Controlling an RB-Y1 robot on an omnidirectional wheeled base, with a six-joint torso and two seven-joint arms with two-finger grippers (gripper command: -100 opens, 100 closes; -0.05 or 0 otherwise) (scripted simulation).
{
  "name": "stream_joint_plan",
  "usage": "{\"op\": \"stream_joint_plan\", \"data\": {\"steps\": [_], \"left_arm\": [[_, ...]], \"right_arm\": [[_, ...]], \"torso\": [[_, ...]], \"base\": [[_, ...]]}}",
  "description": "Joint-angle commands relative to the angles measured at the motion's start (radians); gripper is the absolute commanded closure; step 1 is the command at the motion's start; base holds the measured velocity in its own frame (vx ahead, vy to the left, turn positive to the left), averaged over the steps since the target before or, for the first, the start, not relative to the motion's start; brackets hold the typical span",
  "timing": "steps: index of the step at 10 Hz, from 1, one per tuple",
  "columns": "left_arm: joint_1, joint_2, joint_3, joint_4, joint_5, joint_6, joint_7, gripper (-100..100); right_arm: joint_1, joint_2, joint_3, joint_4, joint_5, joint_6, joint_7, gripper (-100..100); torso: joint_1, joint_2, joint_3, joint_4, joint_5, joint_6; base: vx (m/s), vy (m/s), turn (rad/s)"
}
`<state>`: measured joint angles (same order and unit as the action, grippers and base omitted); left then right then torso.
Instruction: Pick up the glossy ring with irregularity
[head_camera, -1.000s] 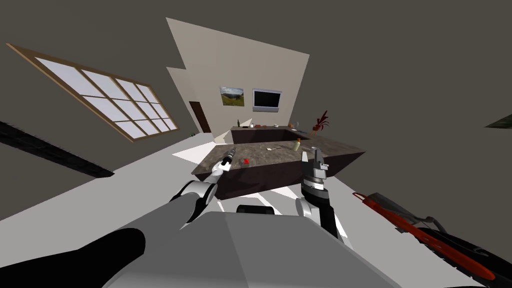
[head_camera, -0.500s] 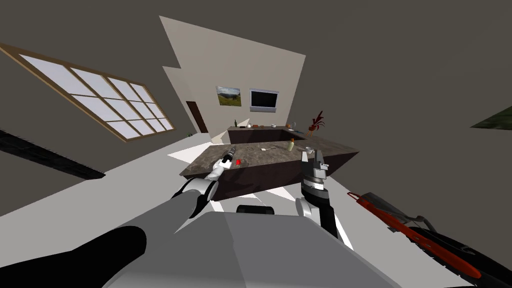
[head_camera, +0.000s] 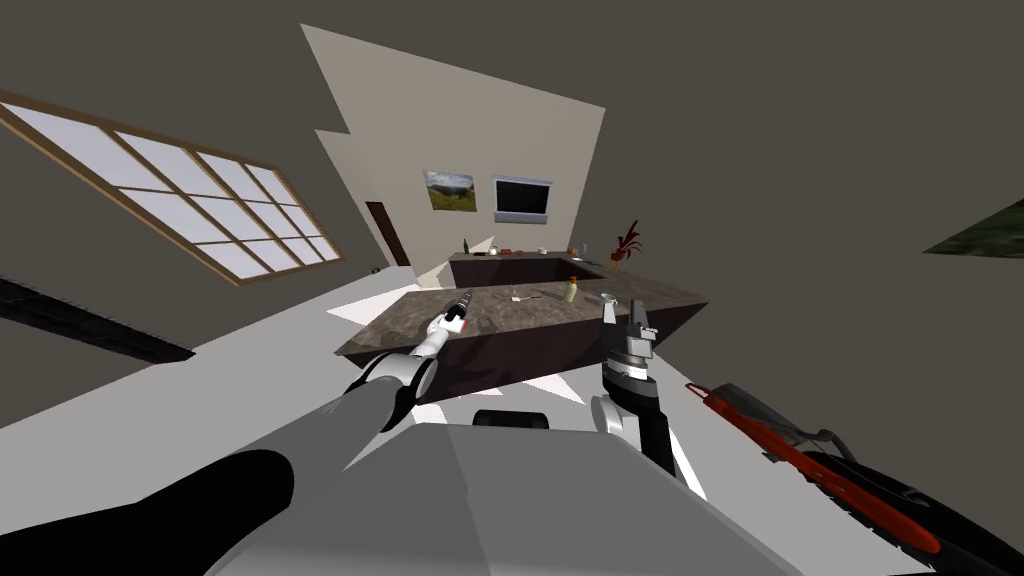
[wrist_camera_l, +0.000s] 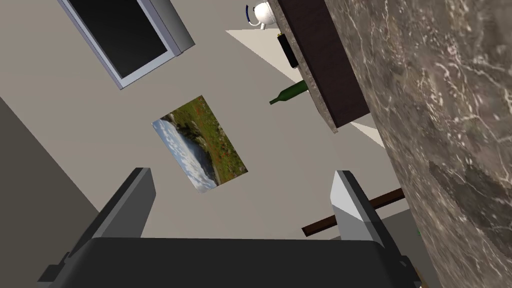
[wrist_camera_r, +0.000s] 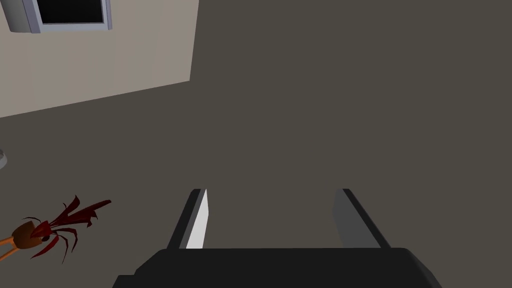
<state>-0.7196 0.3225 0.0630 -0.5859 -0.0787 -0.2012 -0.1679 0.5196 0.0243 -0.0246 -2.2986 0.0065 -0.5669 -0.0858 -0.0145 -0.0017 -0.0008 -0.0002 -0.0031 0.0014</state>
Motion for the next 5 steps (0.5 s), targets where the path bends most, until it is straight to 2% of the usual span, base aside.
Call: {"op": "stream_joint_plan", "data": {"steps": [1, 2, 3, 4, 5], "left_arm": [[0.000, 0.000, 0.000, 0.000, 0.000, 0.000, 0.000, -100], [-0.001, 0.000, 0.000, 0.000, 0.000, 0.002, 0.000, 0], [0.015, -0.003, 0.039, -0.027, 0.005, 0.020, -0.030, -100], [0.021, -0.004, 0.052, -0.036, 0.007, 0.026, -0.040, -100], [0.032, -0.005, 0.078, -0.054, 0.010, 0.038, -0.059, -100]], "right_arm": [[0.000, 0.000, 0.000, 0.000, 0.000, 0.000, 0.000, 0], [0.000, 0.000, 0.000, 0.000, 0.000, 0.000, 0.000, 0], [0.000, 0.000, 0.000, 0.000, 0.000, 0.000, 0.000, 0], [0.000, 0.000, 0.000, 0.000, 0.000, 0.000, 0.000, 0], [0.000, 0.000, 0.000, 0.000, 0.000, 0.000, 0.000, 0]], "torso": [[0.000, 0.000, 0.000, 0.000, 0.000, 0.000], [0.006, 0.001, 0.000, 0.000, 0.001, 0.000], [0.011, 0.001, 0.001, 0.000, 0.002, -0.001], [0.013, 0.001, 0.000, 0.000, 0.003, 0.000], [0.016, 0.001, 0.000, 0.000, 0.003, -0.001]], "base": [[0.002, -0.078, 0.003], [0.001, -0.016, 0.000], [0.014, 0.020, -0.272], [0.011, 0.053, -0.198], [0.006, 0.063, -0.130]]}}
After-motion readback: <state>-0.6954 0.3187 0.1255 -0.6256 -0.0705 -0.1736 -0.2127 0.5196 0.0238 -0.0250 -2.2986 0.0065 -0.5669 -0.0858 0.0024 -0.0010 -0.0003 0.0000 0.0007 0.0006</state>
